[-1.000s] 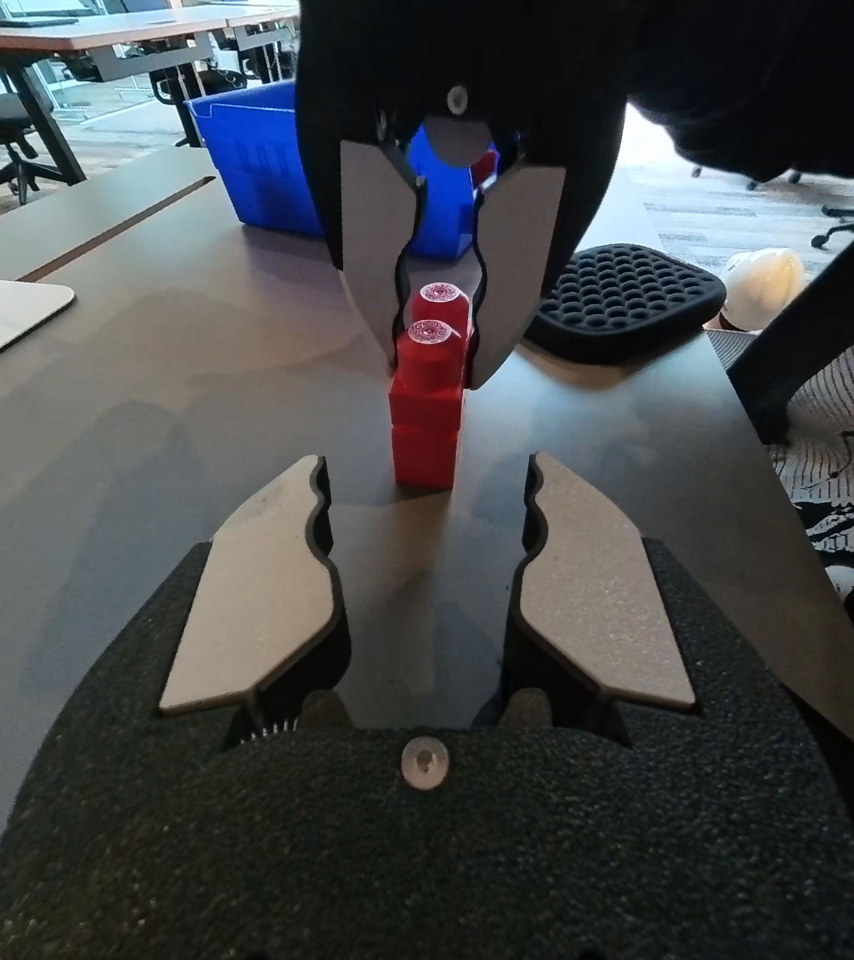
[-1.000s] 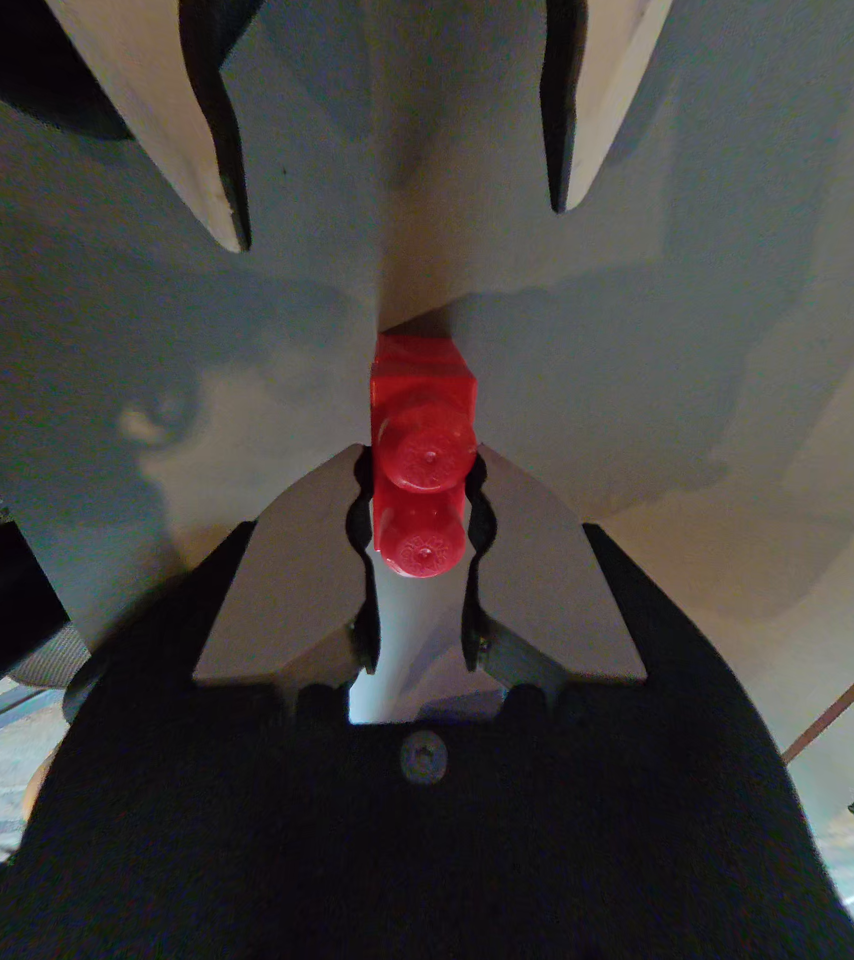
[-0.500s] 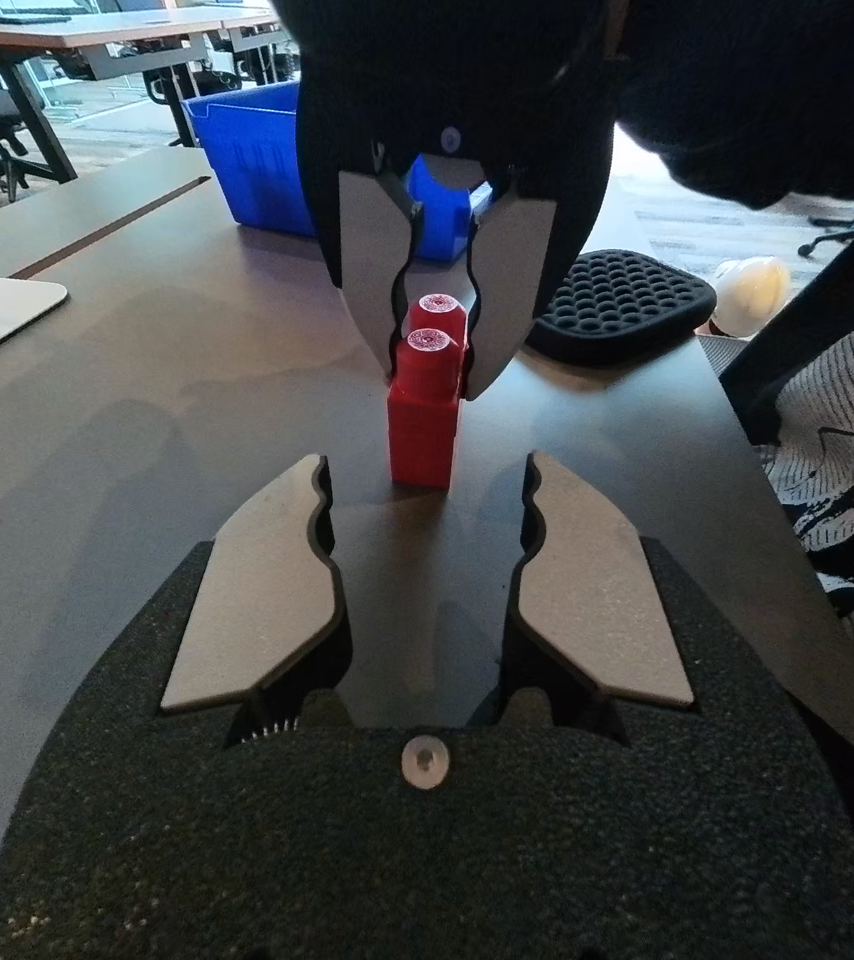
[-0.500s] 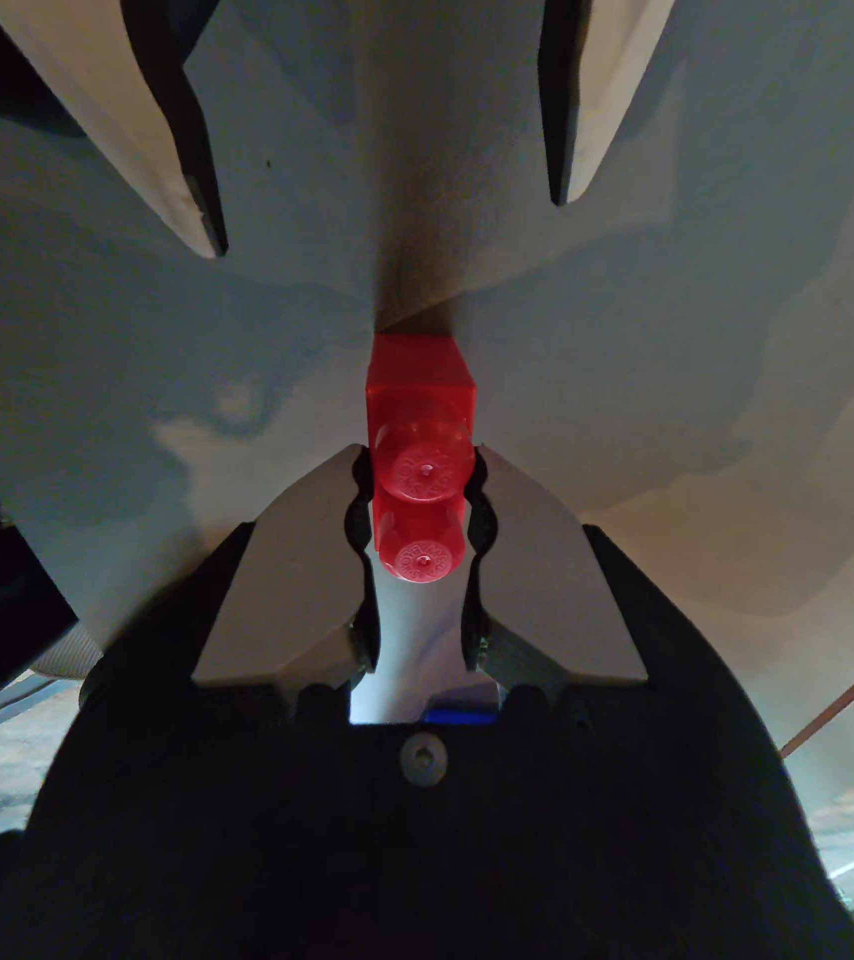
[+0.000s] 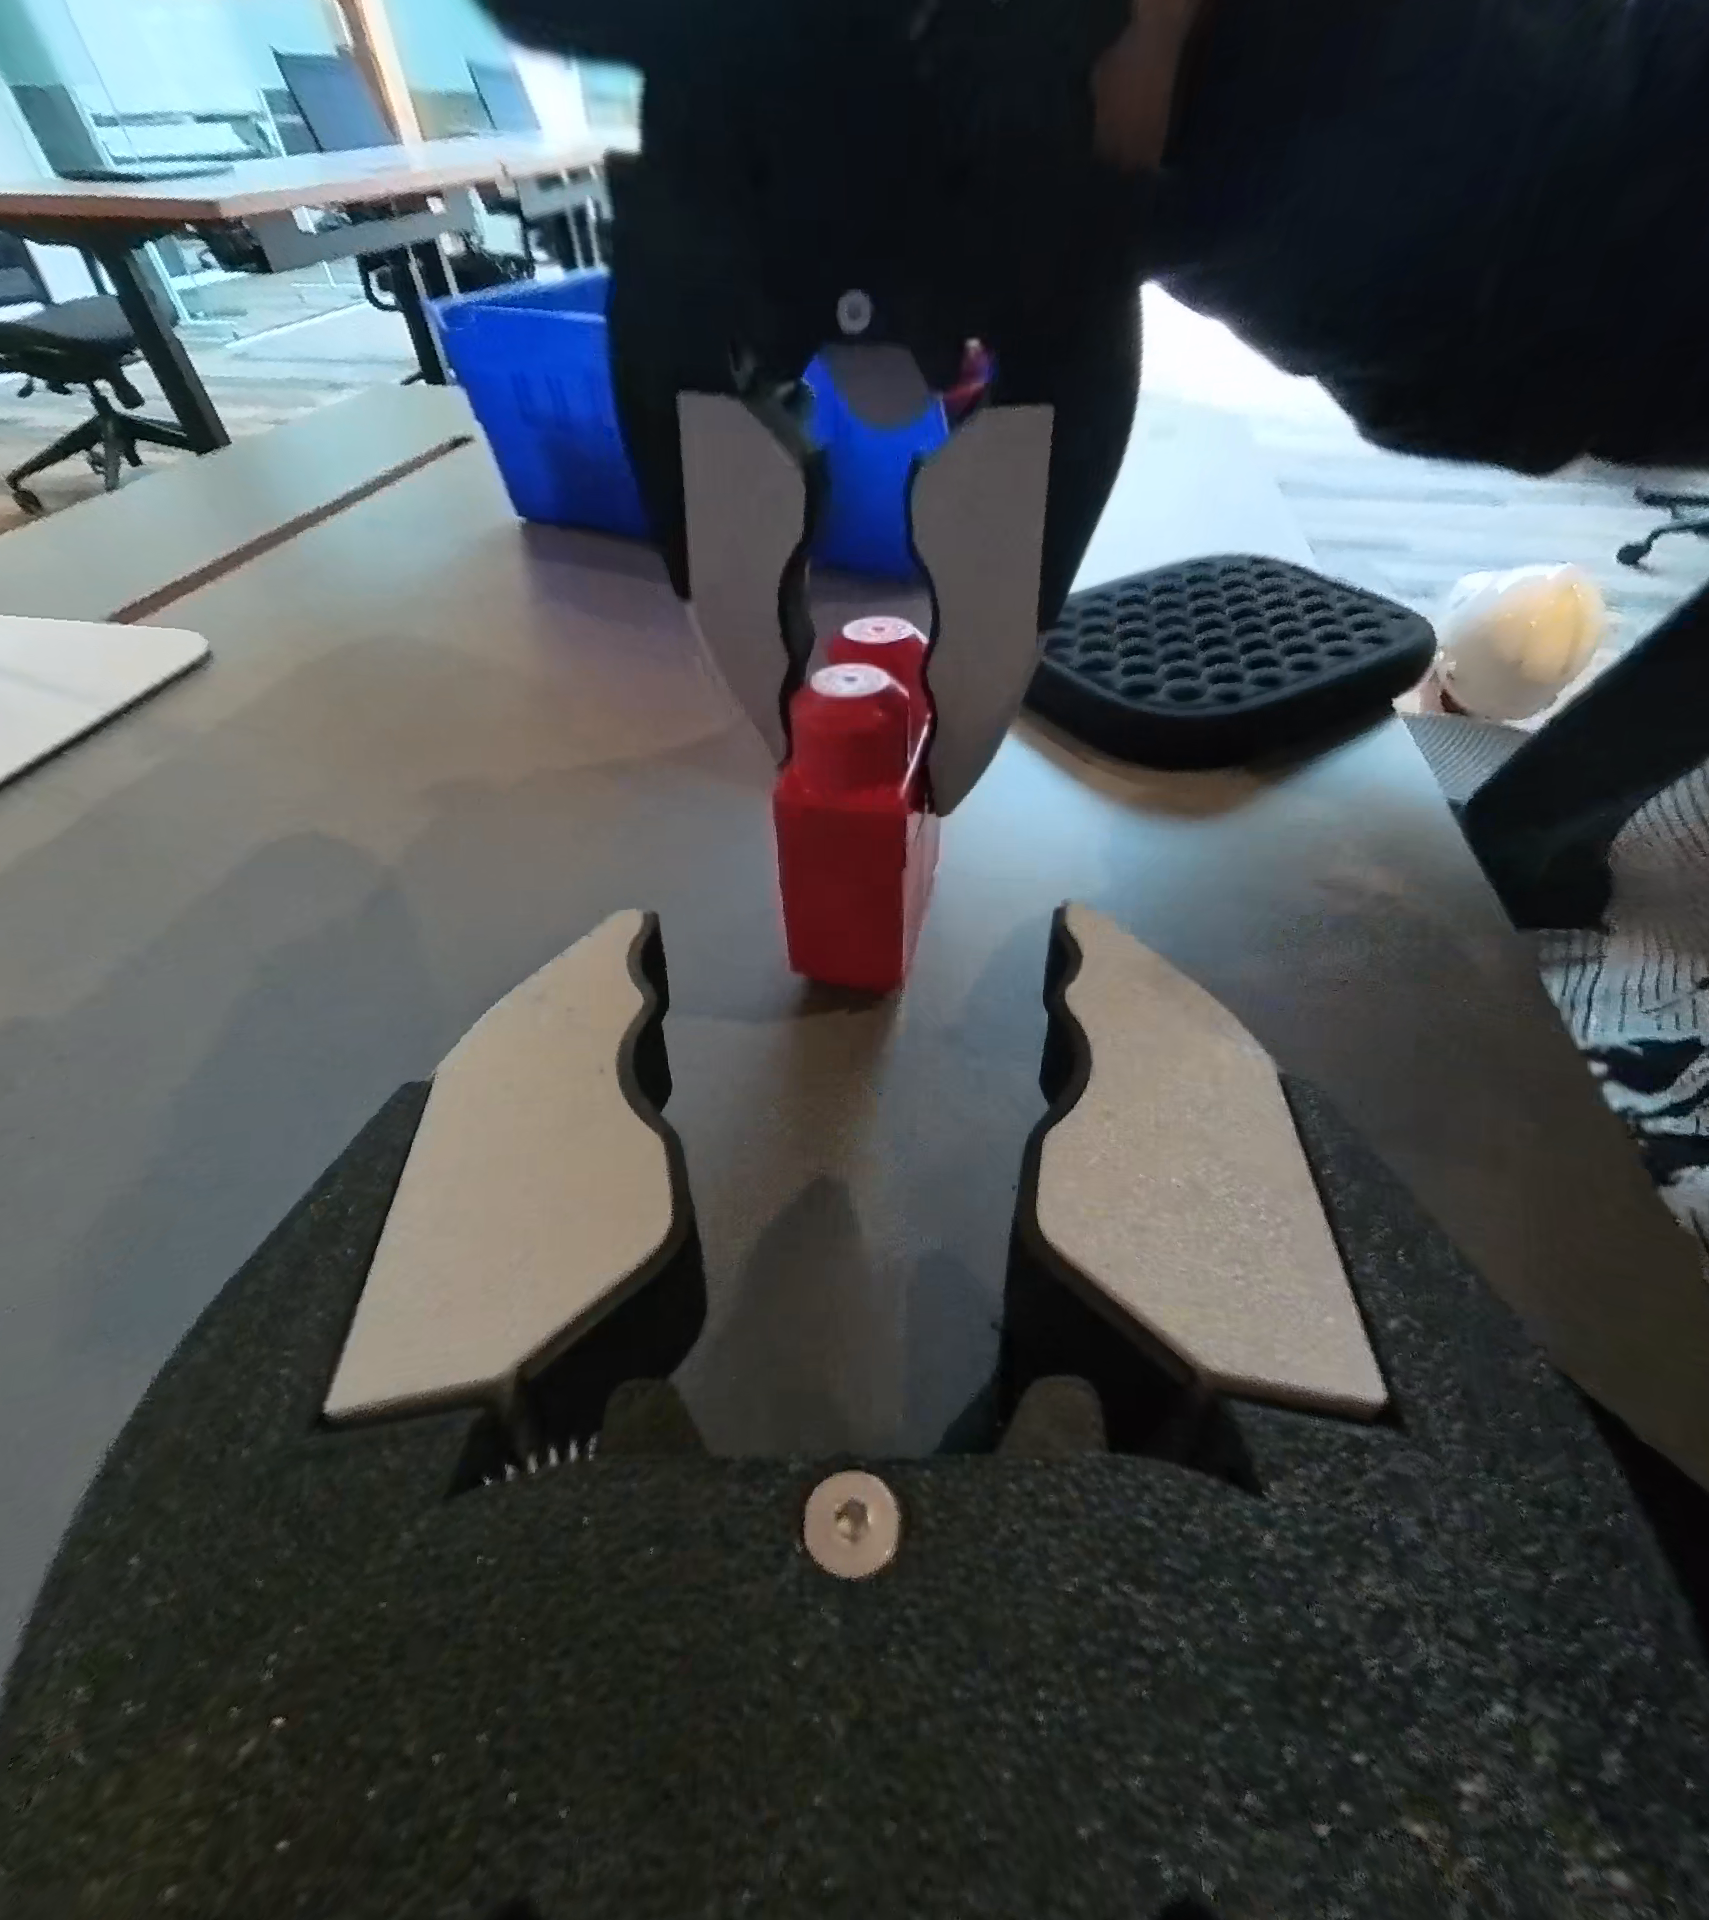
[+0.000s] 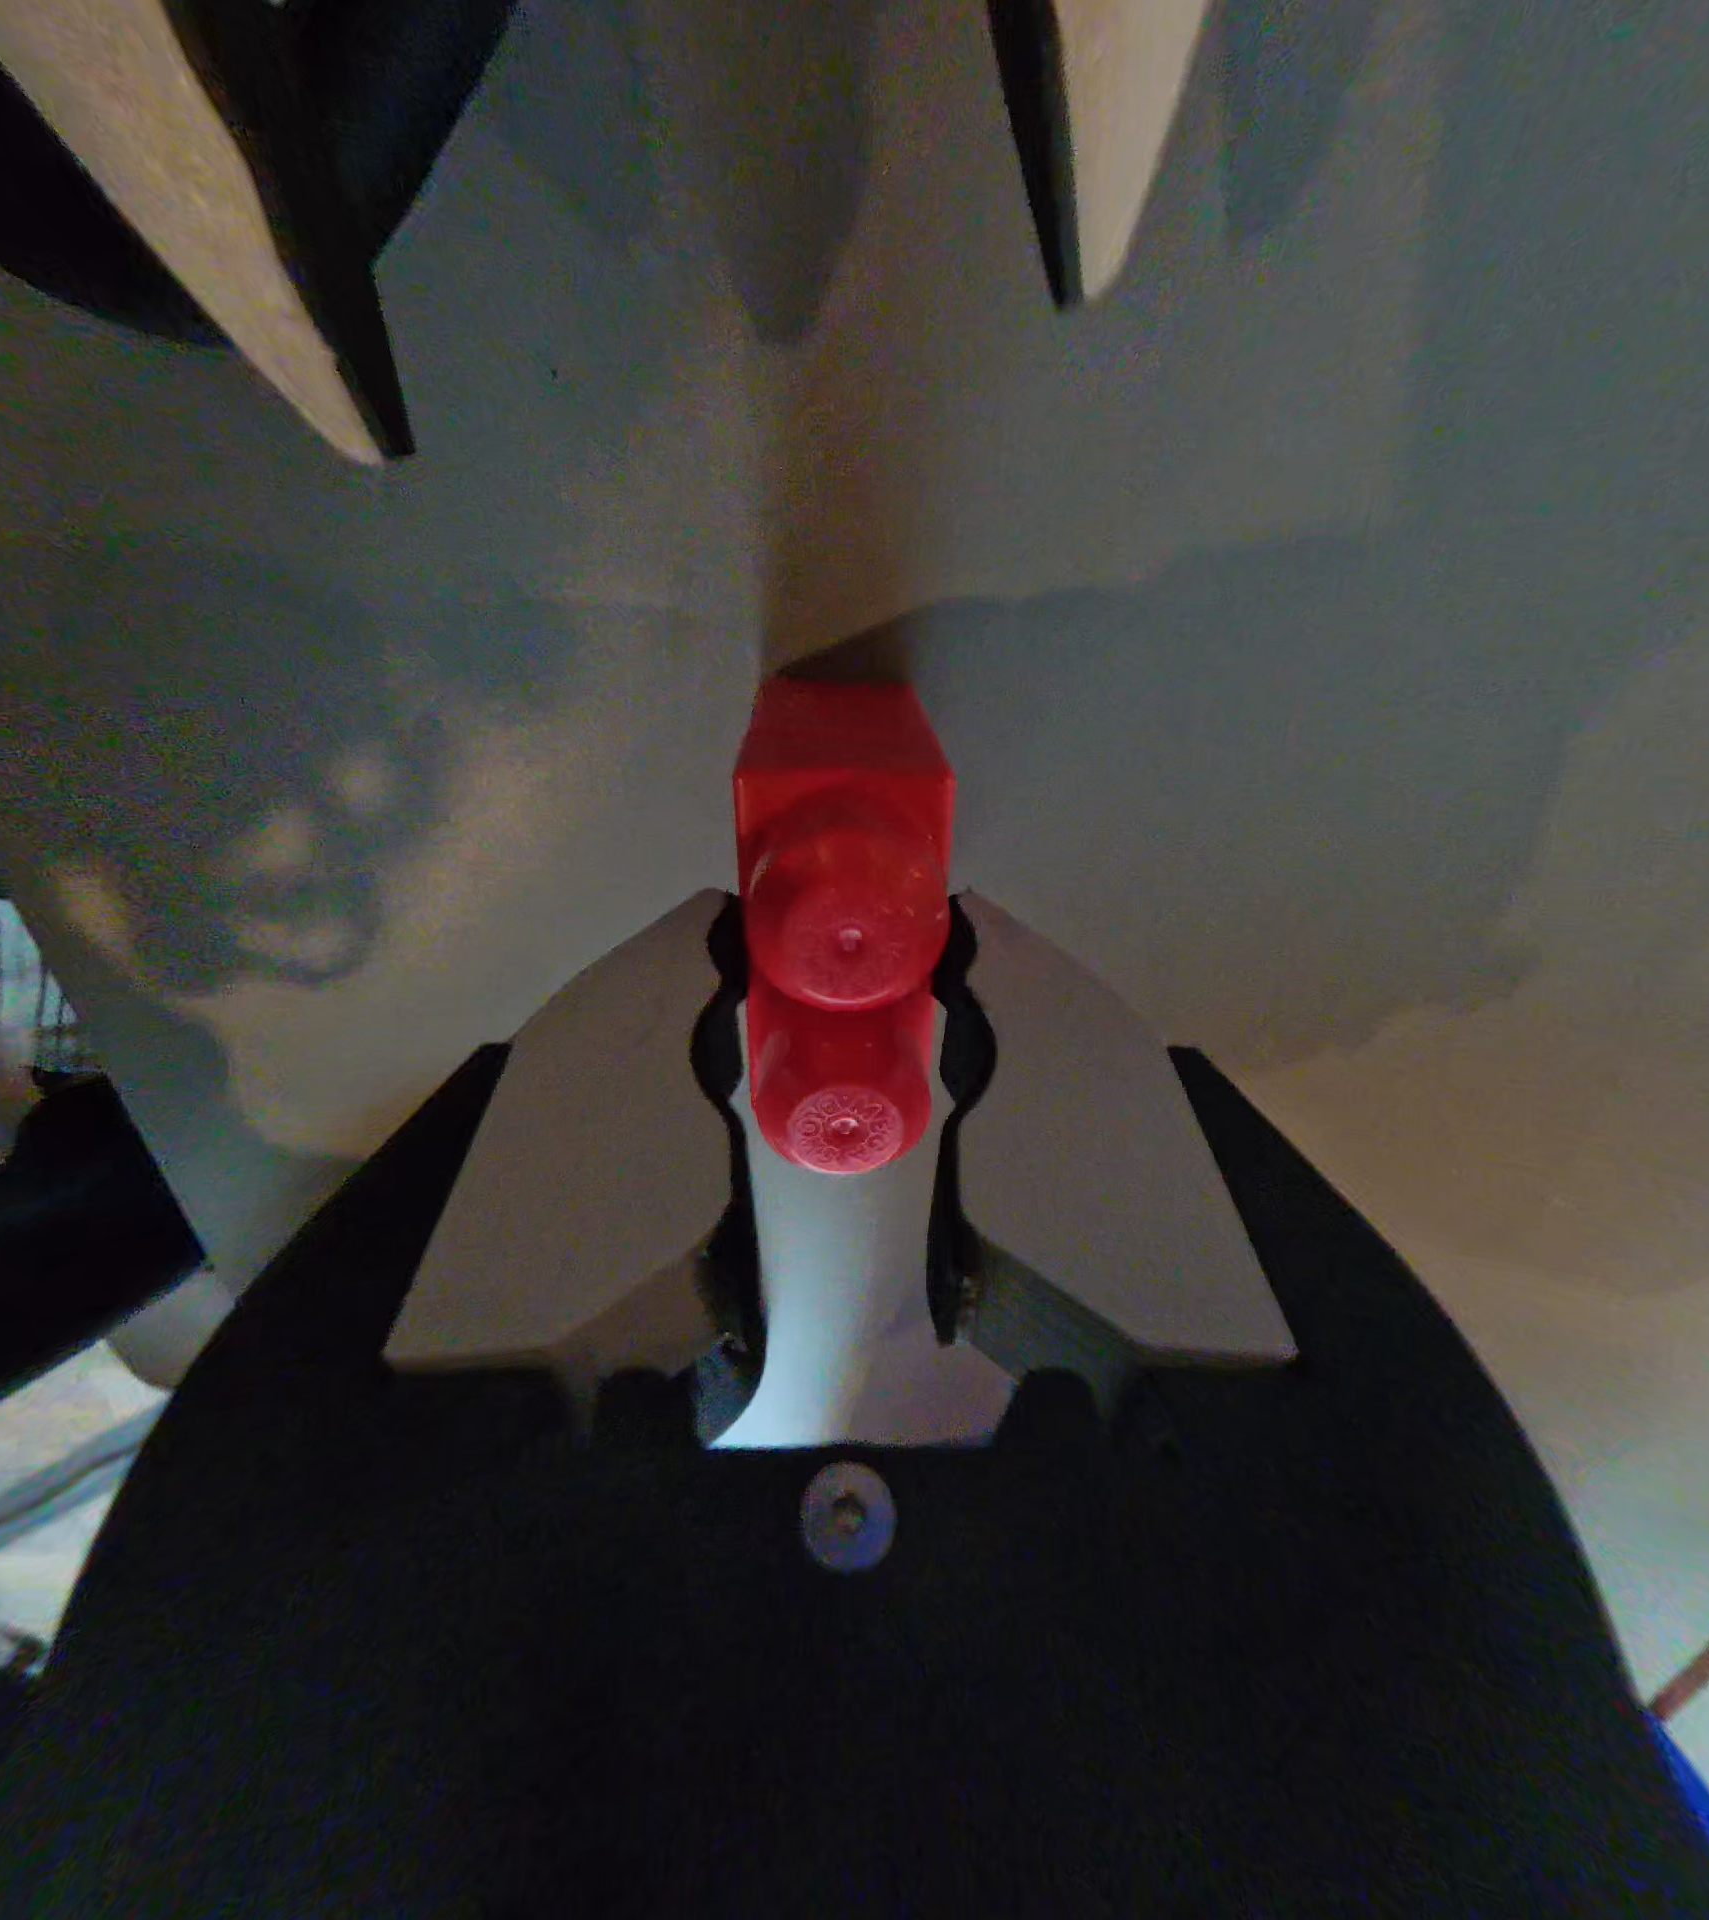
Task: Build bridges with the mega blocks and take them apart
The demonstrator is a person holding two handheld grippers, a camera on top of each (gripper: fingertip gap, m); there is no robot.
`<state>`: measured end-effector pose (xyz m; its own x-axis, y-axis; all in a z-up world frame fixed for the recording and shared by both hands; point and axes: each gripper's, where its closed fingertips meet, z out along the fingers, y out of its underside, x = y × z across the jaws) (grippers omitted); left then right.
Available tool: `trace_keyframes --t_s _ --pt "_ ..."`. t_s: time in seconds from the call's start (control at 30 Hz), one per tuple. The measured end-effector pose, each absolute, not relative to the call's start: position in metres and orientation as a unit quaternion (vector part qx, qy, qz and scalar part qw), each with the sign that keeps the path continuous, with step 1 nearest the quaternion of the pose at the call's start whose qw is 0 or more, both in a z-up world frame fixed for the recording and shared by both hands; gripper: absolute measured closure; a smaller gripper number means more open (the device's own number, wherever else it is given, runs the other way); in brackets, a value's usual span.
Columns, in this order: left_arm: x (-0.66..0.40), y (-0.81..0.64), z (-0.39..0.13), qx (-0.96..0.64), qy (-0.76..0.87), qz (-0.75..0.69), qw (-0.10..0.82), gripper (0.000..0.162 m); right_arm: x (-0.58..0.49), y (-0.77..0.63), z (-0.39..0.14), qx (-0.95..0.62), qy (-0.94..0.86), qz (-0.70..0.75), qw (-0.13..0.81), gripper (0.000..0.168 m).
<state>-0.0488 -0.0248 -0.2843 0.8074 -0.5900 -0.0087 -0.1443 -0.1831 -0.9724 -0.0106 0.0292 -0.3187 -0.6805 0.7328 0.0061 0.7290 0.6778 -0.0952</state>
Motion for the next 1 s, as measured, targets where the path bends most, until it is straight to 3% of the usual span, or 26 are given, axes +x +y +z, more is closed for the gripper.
trace_keyframes --t_s 0.2,0.43,0.77,1.0 --pt "-0.055 -0.027 -0.276 -0.732 0.223 -0.209 0.609 0.092 0.004 0.051 -0.255 -0.452 -0.883 0.102 0.07 0.133" --pt "-0.053 -0.027 -0.279 -0.737 0.229 -0.202 0.603 0.092 0.07 0.14 -0.199 -0.548 -0.828 0.053 0.104 0.133" --pt "-0.052 -0.027 -0.281 -0.741 0.236 -0.199 0.597 0.092 0.197 0.265 -0.191 -0.701 -0.705 -0.03 0.102 0.133" --pt "-0.051 -0.028 -0.282 -0.742 0.24 -0.197 0.593 0.092 0.225 0.338 -0.204 -0.772 -0.626 -0.052 0.102 0.134"
